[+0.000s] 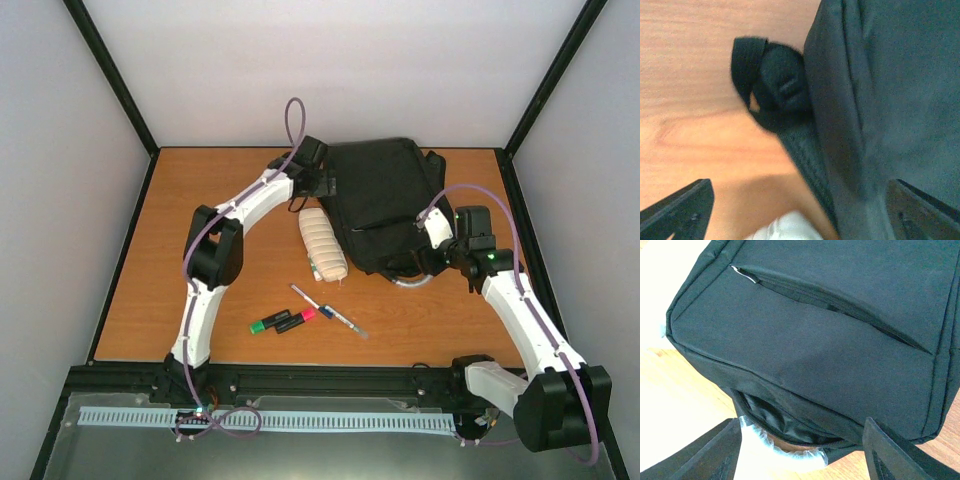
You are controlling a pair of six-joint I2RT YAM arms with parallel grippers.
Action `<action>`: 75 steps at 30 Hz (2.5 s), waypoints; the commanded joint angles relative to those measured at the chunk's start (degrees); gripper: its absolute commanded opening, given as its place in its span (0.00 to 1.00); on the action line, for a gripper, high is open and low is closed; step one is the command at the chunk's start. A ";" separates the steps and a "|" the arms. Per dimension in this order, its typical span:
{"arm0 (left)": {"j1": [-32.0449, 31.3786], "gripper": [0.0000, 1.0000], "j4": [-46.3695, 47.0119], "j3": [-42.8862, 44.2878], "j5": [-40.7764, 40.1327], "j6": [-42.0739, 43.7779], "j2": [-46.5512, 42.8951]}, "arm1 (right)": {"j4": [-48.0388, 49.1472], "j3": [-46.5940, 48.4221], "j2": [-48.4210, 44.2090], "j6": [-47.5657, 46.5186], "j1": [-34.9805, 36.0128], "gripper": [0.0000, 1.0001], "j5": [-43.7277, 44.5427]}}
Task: Pack the student bag
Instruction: Adjust the student bag at the center of the board, then pick up the stationery from the center of the board.
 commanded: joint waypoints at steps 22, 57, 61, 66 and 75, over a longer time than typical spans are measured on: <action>1.41 0.83 11.39 33.27 34.94 -0.65 27.42 | 0.10 -0.46 2.39 -1.48 -0.17 0.69 -0.97; 1.41 0.59 -4.73 -26.04 18.72 -5.67 -19.80 | -1.29 -0.47 -1.09 -2.35 -0.17 0.69 -3.50; 1.41 0.57 -1.64 -27.39 20.65 -6.60 -19.37 | -1.36 -0.56 -1.13 -2.36 -0.17 0.69 -3.44; 1.41 0.57 -1.22 -25.58 21.64 -7.54 -16.40 | -1.41 -0.59 -0.73 -2.43 -0.17 0.69 -3.41; 1.41 0.61 -1.03 -23.45 20.66 -10.19 -11.56 | -1.28 -0.77 -0.87 -2.52 -0.18 0.69 -2.84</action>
